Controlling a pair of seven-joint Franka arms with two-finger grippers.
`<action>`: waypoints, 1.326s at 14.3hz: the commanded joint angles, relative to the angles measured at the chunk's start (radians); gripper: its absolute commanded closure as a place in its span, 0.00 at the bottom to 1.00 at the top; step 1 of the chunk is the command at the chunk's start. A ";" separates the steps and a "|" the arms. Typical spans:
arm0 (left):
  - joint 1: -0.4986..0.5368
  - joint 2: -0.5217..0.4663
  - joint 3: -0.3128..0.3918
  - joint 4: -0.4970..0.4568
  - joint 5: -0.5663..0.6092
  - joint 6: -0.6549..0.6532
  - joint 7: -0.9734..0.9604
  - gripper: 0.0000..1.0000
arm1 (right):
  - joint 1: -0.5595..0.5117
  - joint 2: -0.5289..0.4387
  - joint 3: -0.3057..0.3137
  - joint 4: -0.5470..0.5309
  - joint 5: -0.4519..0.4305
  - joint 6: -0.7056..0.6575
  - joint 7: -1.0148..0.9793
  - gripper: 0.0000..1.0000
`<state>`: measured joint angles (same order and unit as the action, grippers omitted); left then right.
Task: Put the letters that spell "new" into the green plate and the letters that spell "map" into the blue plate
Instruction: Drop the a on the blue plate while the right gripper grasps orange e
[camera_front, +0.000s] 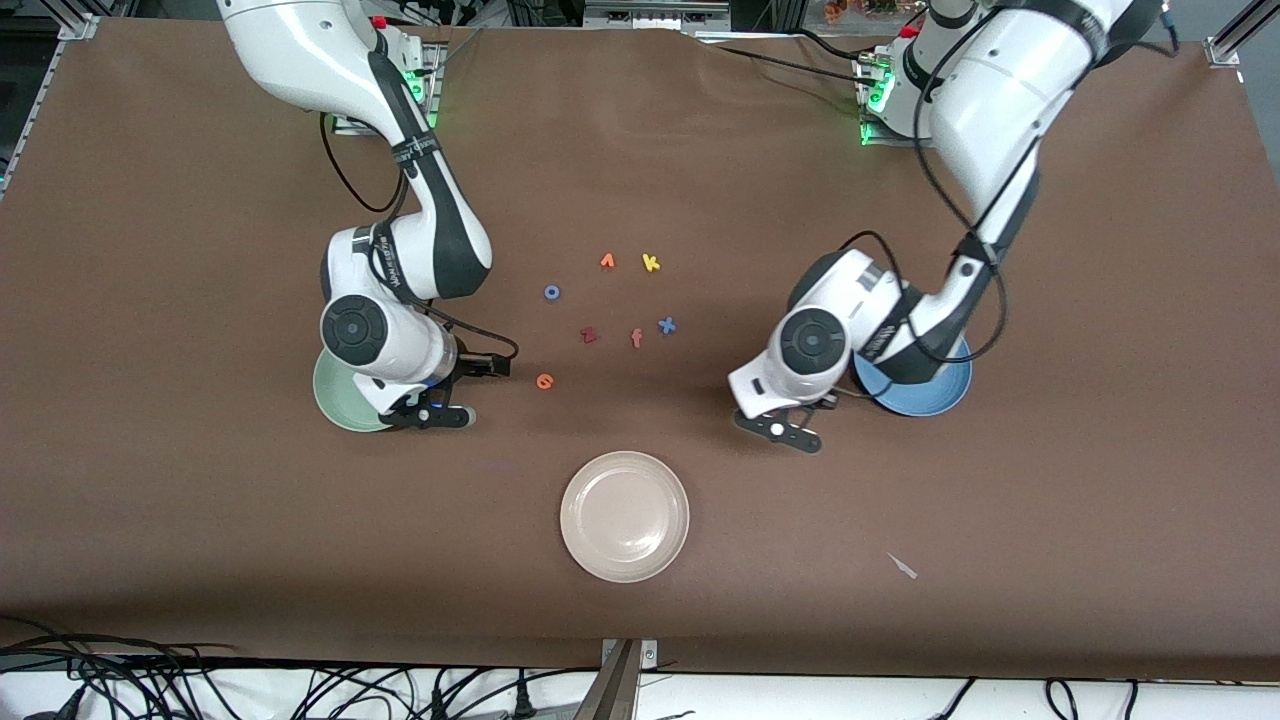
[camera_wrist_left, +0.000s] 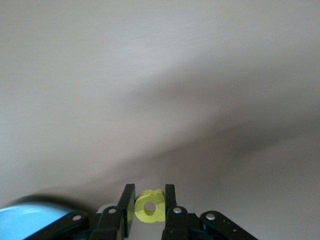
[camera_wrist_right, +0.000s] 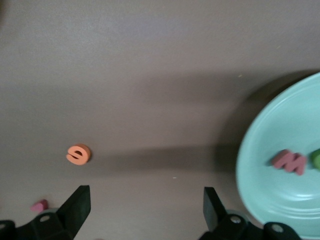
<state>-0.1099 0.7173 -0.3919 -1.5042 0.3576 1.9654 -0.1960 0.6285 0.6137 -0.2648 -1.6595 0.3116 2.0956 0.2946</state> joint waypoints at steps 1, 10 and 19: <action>0.103 -0.052 -0.012 -0.037 0.031 -0.072 0.192 1.00 | 0.010 0.078 0.016 0.092 0.018 0.003 0.090 0.00; 0.289 -0.059 -0.021 -0.237 0.023 0.049 0.256 0.72 | 0.088 0.141 0.016 0.092 0.020 0.146 0.281 0.00; 0.282 -0.125 -0.062 -0.162 0.012 0.021 0.250 0.00 | 0.088 0.178 0.038 0.092 0.018 0.193 0.285 0.05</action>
<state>0.1727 0.6257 -0.4416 -1.6915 0.3576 2.0041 0.0488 0.7117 0.7680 -0.2317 -1.5948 0.3121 2.2737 0.5717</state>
